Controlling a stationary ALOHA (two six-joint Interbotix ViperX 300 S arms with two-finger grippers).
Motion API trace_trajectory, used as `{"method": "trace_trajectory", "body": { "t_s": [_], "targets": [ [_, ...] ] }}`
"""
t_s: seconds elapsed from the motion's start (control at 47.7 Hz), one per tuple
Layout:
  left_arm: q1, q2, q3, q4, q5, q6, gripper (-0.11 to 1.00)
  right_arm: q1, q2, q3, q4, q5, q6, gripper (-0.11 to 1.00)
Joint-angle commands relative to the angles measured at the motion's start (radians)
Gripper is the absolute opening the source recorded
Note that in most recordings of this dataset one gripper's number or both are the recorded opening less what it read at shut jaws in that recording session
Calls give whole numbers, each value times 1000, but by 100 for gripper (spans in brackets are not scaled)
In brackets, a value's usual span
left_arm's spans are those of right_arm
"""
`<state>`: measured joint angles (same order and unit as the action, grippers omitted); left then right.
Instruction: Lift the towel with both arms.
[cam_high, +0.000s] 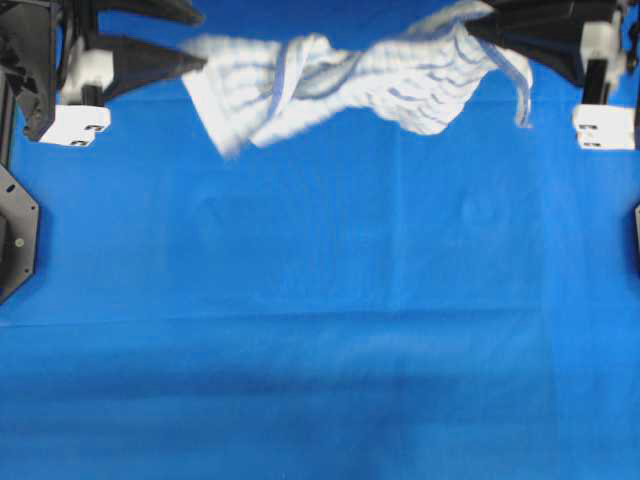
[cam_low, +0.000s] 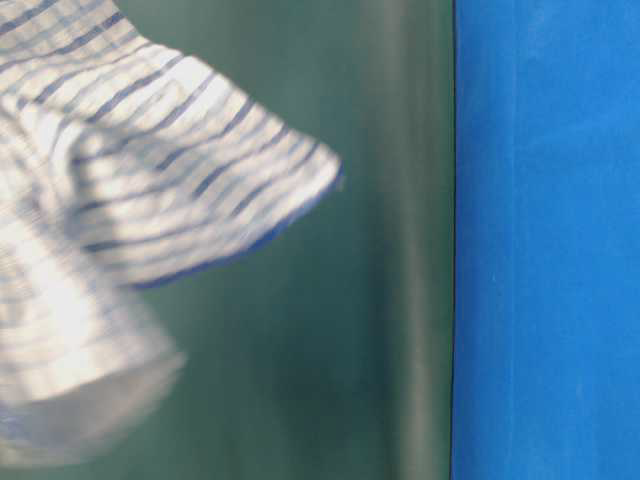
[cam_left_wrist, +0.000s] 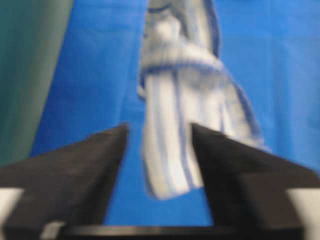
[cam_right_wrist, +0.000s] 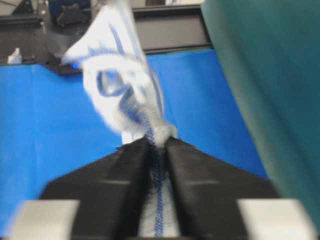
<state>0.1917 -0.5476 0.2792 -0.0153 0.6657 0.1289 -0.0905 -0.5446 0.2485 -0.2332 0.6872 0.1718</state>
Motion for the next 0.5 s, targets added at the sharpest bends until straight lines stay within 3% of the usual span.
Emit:
{"method": "trace_trajectory", "body": {
  "t_s": [0.0,0.126,0.272,0.482],
  "targets": [
    [2,-21,2,0,-14,2,61,2,2,-15,-3,-2,-5,42],
    [-3,-40,26,2,-15,3,88,3,9,-8,-3,0,-5,68],
    [-26,-48,78,0,-54,2,87,3,11,26,2,0,8,66],
    [-84,-5,221,-2,-218,2,87,21,25,161,21,-28,18,66]
  ]
}}
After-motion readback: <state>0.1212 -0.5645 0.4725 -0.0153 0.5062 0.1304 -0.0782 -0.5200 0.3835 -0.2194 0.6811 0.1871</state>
